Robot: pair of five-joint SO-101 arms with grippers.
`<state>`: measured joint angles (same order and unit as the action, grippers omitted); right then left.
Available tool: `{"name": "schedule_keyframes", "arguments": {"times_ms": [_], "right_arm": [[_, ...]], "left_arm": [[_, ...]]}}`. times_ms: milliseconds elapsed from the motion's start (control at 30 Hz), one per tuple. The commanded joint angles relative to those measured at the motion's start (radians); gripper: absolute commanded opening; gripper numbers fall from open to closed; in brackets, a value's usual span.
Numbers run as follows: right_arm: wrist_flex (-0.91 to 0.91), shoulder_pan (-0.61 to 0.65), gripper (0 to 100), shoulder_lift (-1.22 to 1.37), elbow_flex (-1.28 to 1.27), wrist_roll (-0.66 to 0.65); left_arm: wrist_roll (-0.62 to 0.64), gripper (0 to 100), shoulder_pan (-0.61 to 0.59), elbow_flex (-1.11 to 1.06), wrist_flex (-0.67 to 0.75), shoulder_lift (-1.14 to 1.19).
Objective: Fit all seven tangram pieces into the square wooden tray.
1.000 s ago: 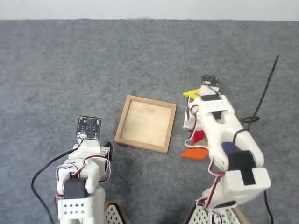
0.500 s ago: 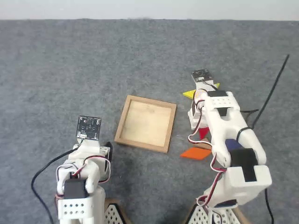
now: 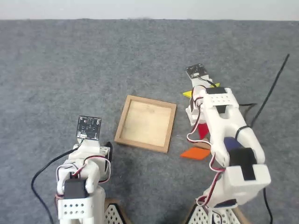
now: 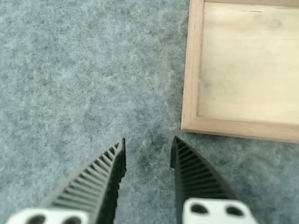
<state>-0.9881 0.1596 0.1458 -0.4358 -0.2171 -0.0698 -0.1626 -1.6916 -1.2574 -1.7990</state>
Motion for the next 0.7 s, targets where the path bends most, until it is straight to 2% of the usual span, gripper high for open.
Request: {"name": "schedule_keyframes", "arguments": {"times_ms": [0,367,533,667], "right_arm": [[0.042,-0.001,38.5,0.056,0.064,-0.011],[-0.016,0.001,38.4,0.125,0.106,0.000],[-0.050,-0.016,38.4,0.120,0.084,0.083],[-0.047,-0.012,38.2,0.120,0.086,0.083]], "left_arm": [[-0.006,15,0.000,0.008,-0.009,-0.028],[-0.006,15,0.000,0.008,-0.009,-0.028],[-0.006,15,0.000,0.008,-0.009,-0.028],[-0.006,15,0.000,0.008,-0.009,-0.028]]}}
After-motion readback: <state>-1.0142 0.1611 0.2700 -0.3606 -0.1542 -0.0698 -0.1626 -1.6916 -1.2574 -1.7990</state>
